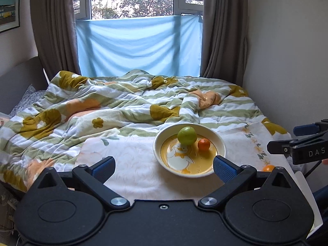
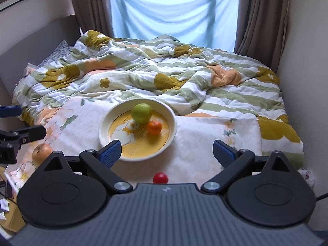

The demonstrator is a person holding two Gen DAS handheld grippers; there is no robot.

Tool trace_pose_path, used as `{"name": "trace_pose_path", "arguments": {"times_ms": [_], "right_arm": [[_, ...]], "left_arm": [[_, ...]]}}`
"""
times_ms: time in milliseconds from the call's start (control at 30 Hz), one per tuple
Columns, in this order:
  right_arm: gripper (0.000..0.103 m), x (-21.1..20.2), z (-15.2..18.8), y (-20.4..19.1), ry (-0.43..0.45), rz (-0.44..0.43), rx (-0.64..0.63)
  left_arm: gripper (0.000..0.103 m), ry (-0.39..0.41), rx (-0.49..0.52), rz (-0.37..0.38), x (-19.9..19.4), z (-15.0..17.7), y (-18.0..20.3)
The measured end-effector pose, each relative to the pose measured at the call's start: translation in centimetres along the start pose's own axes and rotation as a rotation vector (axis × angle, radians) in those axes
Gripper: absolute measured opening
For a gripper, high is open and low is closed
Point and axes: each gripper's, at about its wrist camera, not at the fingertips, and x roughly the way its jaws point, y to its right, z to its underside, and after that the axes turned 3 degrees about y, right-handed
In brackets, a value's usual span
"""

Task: Organize fruits
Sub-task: 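Grasp the second green apple with the left tool while the right tool grasps the kiwi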

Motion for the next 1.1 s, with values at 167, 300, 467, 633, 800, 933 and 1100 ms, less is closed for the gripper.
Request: {"name": "trace_pose_path", "arguments": {"times_ms": [167,300,467,633,800,933,1100], "right_arm": [[0.103,-2.4,2.2,-0.9,0.009,-0.014,-0.008],[0.103,-3.6,3.9,-1.6,0.011,-0.013,-0.012],[0.103,-4.0,5.8,-2.3,0.008,-0.01,-0.008],[0.103,-2.8,8.0,-3.2,-0.015,-0.017,-0.014],[0.103,-0.8,10.0,-4.0,-0.03,-0.034,-0.024],[0.103,0.9,11.7,-4.5,-0.044,-0.036,-0.035],[0.103,3.4,13.6,-4.9,-0.072,-0.037,-0.025]], "left_arm": [[0.103,-0.011,-0.03,-0.036,-2.2,2.6,0.0],[0.103,-0.016,-0.054,-0.067,-3.2,4.3,-0.3],[0.103,-0.034,-0.1,-0.112,-3.1,6.6,-0.9],[0.103,-0.057,-0.135,-0.167,-1.9,8.8,-1.6],[0.102,-0.093,-0.142,-0.22,0.5,11.0,-2.6],[0.101,-0.115,-0.126,-0.244,2.4,12.8,-3.3],[0.092,-0.158,-0.126,-0.242,4.9,14.4,-3.7]]}}
